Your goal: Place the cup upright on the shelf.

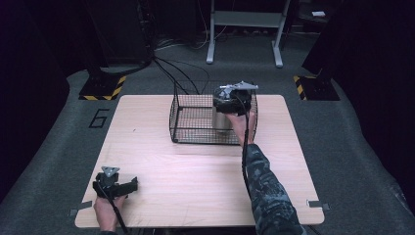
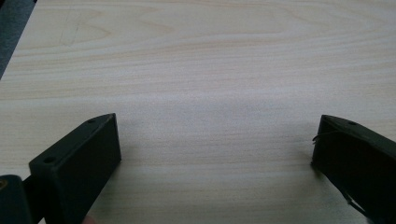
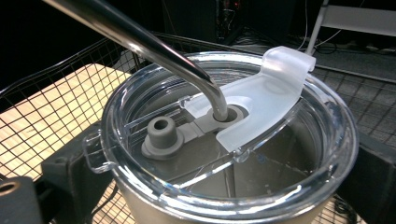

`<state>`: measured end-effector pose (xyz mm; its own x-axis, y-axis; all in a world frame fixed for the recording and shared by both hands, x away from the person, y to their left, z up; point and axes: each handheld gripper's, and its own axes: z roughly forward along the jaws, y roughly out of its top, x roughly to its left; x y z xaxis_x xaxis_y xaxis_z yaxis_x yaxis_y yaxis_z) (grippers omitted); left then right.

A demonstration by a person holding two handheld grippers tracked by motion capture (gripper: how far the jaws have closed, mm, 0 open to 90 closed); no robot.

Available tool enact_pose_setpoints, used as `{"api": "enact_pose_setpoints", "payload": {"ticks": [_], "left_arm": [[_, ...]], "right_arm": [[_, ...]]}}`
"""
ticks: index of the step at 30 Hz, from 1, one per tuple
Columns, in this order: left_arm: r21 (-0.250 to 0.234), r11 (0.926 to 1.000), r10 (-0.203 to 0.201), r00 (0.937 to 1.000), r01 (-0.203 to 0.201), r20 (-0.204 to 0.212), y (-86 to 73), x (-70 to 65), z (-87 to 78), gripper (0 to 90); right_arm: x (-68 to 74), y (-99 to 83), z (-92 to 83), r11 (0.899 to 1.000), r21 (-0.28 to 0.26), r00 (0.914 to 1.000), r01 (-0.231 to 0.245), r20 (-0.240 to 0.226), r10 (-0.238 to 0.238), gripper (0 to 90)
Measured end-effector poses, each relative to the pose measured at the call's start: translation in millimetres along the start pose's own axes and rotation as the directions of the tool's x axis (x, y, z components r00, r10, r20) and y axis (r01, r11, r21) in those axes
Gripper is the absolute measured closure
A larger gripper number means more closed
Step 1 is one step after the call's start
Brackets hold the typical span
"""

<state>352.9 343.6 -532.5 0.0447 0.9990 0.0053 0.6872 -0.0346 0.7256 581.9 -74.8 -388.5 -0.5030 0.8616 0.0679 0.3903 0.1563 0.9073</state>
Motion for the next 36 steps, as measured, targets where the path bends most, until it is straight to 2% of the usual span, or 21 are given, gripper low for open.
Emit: {"api": "enact_pose_setpoints", "payload": {"ticks": [7, 16, 36], "left_arm": [[0.000, 1.0000, -0.001, 1.0000, 0.001, 0.001, 0.0, -0.1, 0.0, 1.0], [0.000, 1.0000, -0.001, 1.0000, 0.001, 0.001, 0.0, 0.0, 0.0, 1.0], [0.000, 1.0000, 0.000, 1.0000, 0.000, 0.000, 0.0, -0.1, -0.1, 1.0]], "right_arm": [[6.3, -2.7, 8.0, 1.000, 0.007, 1.0000, 0.006, 0.002, -0.006, 3.5], [9.4, -7.3, 14.8, 1.000, 0.024, 0.9998, -0.015, 0.009, 0.015, 3.5], [15.1, -13.8, 23.7, 0.999, 0.052, 0.9996, 0.002, 0.028, -0.004, 3.4]]}}
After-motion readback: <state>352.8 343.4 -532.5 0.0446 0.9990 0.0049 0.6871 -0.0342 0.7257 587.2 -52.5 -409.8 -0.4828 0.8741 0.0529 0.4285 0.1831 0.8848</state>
